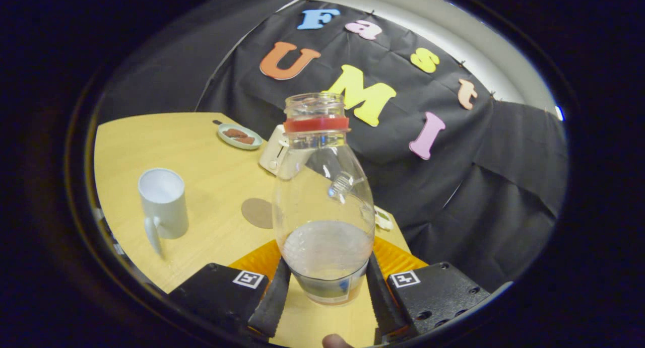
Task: Take the bottle from table, then pour the juice into the cup, finally place the bottle on the coaster
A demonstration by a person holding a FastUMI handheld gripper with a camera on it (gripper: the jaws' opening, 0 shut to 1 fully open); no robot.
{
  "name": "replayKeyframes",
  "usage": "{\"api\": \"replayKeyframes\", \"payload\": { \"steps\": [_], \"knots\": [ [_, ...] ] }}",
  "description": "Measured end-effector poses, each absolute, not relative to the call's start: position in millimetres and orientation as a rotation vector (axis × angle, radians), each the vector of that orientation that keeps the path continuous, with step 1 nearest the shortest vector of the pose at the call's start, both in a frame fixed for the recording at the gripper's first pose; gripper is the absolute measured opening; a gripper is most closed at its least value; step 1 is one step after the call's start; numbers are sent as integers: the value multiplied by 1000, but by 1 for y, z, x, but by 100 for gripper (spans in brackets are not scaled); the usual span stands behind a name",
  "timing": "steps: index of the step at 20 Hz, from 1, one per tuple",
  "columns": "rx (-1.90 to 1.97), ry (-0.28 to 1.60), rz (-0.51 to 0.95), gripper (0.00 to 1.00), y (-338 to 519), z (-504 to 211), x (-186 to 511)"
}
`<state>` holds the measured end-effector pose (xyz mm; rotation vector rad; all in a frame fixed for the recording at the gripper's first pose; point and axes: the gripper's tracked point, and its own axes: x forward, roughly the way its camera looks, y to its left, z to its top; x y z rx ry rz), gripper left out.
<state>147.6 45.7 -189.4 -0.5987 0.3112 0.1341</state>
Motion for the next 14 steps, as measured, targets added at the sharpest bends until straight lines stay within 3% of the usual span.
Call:
{"api": "replayKeyframes", "payload": {
  "steps": [14],
  "knots": [
    [-1093,282,143,77,74,-206,163]
  ]
}}
